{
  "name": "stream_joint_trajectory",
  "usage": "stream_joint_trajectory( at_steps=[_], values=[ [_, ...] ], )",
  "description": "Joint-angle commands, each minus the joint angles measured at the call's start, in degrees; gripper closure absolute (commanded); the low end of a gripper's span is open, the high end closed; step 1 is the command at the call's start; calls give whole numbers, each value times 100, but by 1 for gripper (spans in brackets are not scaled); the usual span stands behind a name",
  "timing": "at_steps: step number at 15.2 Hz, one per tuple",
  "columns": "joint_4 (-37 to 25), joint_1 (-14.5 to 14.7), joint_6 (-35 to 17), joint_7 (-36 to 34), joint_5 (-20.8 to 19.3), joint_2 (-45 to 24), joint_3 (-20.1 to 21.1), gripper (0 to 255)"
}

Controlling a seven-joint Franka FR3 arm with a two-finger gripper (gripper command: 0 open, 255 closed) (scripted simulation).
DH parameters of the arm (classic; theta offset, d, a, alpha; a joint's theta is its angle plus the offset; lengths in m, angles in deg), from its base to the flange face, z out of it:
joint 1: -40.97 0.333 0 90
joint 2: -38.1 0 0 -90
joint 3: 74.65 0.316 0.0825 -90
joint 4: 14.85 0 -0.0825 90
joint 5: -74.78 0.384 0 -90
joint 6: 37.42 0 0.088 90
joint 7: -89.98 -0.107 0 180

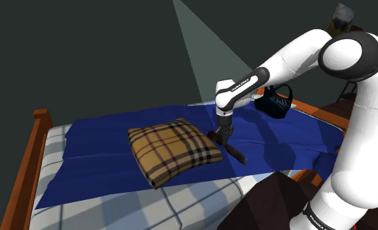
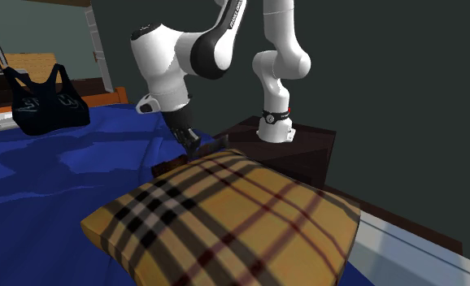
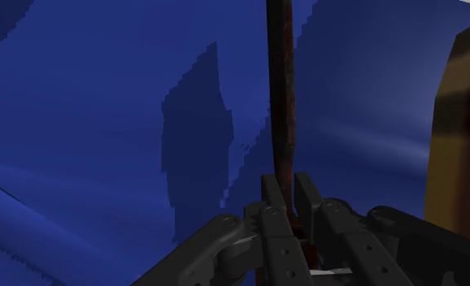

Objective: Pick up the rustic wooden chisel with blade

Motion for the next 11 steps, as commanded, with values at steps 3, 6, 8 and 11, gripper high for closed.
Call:
stream_joint_trajectory(
  at_steps=[3, 6, 8, 11],
  values=[
    [-83, 2, 277, 4, 3, 193, 1, 255],
    [-139, 3, 487, 8, 4, 346, 1, 255],
    [-184, 3, 628, 11, 4, 444, 1, 255],
    [-211, 4, 710, 13, 5, 498, 1, 255]
  ],
)
